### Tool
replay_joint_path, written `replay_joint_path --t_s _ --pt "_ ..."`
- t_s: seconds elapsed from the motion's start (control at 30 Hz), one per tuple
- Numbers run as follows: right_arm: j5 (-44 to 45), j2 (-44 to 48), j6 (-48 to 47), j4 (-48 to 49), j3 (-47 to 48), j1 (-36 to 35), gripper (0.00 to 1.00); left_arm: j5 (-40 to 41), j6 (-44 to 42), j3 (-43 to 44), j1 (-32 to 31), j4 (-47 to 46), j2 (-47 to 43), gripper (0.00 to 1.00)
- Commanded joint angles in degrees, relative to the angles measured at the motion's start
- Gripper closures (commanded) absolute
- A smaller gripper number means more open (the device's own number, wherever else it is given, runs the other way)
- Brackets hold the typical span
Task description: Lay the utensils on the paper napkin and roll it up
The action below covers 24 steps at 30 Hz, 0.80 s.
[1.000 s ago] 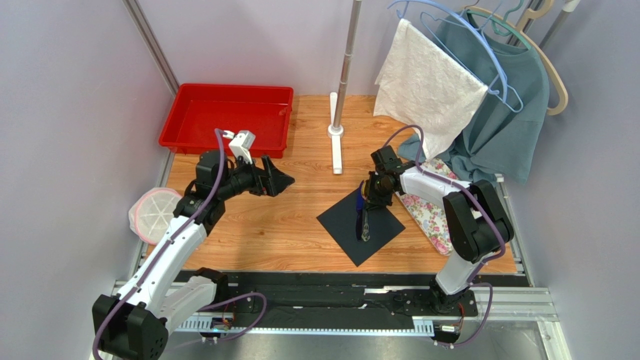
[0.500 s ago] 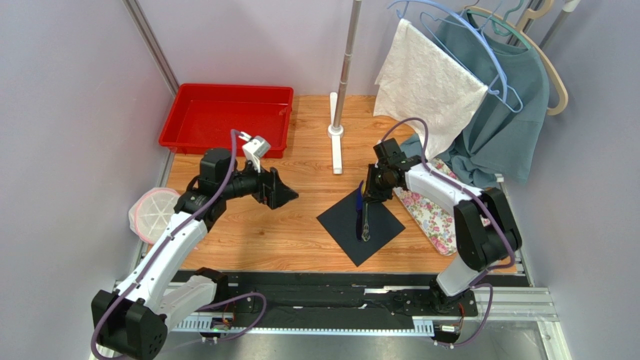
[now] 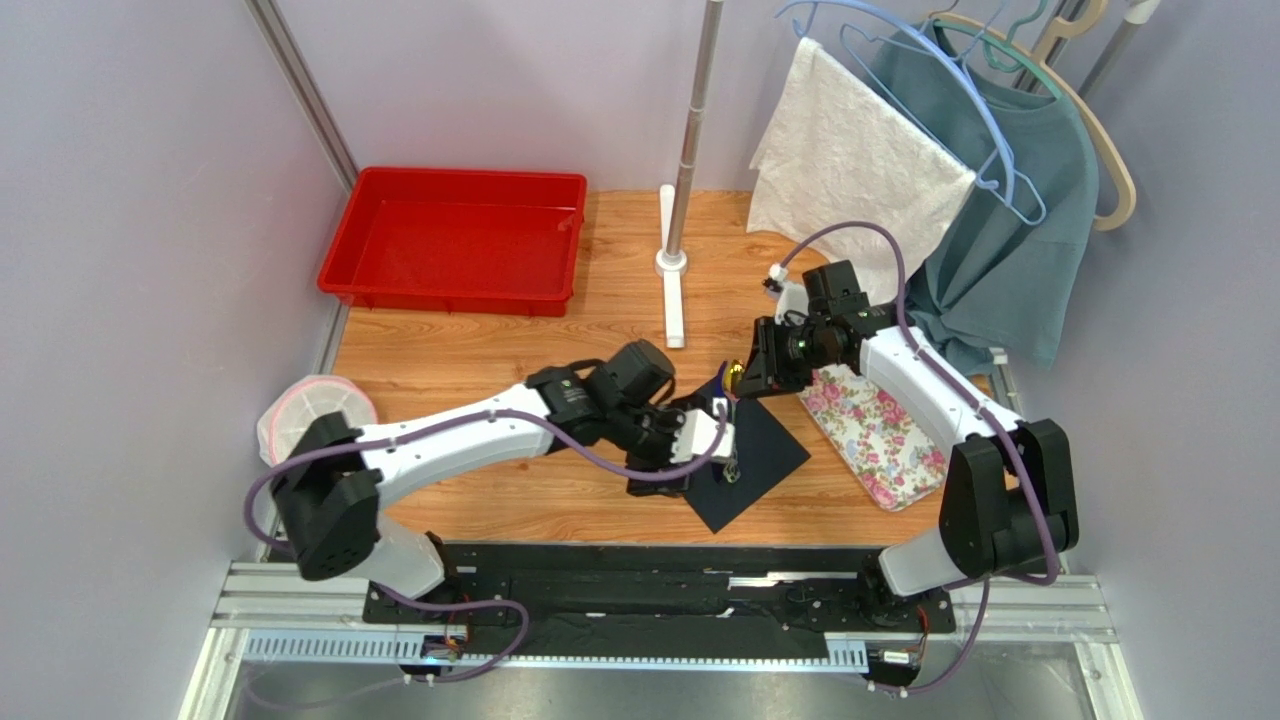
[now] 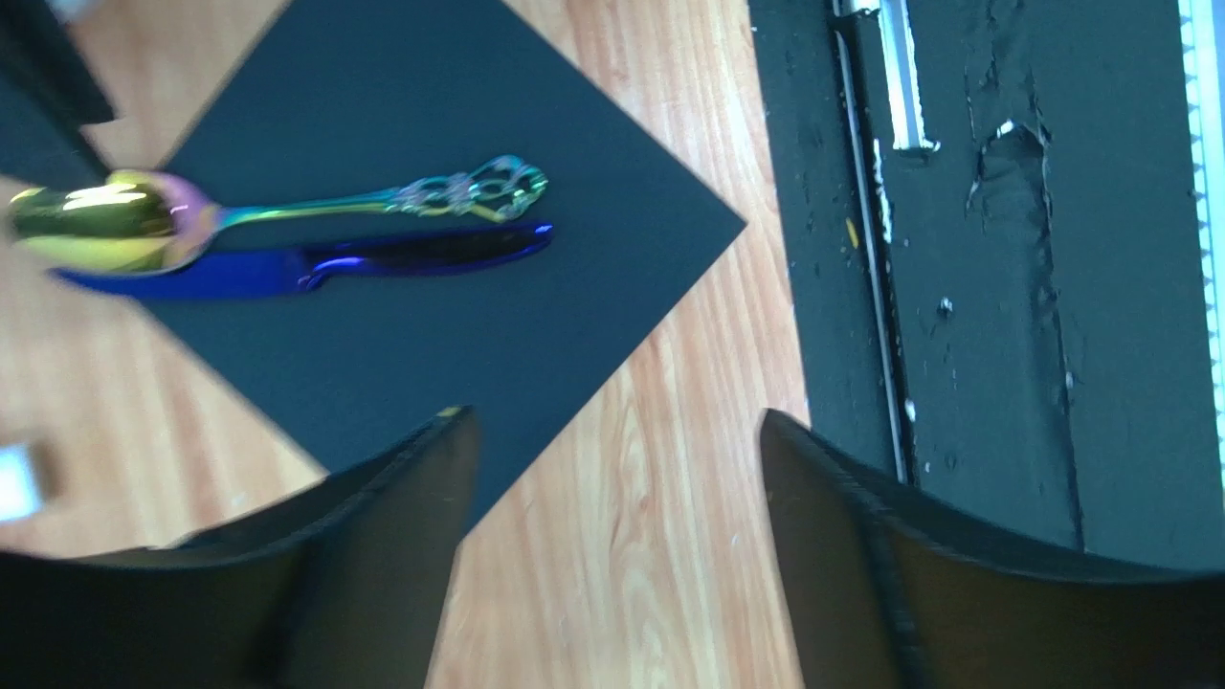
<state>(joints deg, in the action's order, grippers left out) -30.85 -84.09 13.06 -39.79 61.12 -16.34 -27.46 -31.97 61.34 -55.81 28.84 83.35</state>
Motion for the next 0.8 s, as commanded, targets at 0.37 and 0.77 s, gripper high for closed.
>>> replay_joint_path --t_s 0.37,0.77 --pt "-5.44 -7.75 -9.72 -8.19 2.07 4.65 0.76 -4.61 -9.07 -1.14 -6.59 -13.73 11.65 0.56" --pt "-11.86 -7.84 -9.72 -9.87 -0.47 8.59 0.74 -2.86 -14.26 -0.78 -11.42 -13.99 17.46 0.53"
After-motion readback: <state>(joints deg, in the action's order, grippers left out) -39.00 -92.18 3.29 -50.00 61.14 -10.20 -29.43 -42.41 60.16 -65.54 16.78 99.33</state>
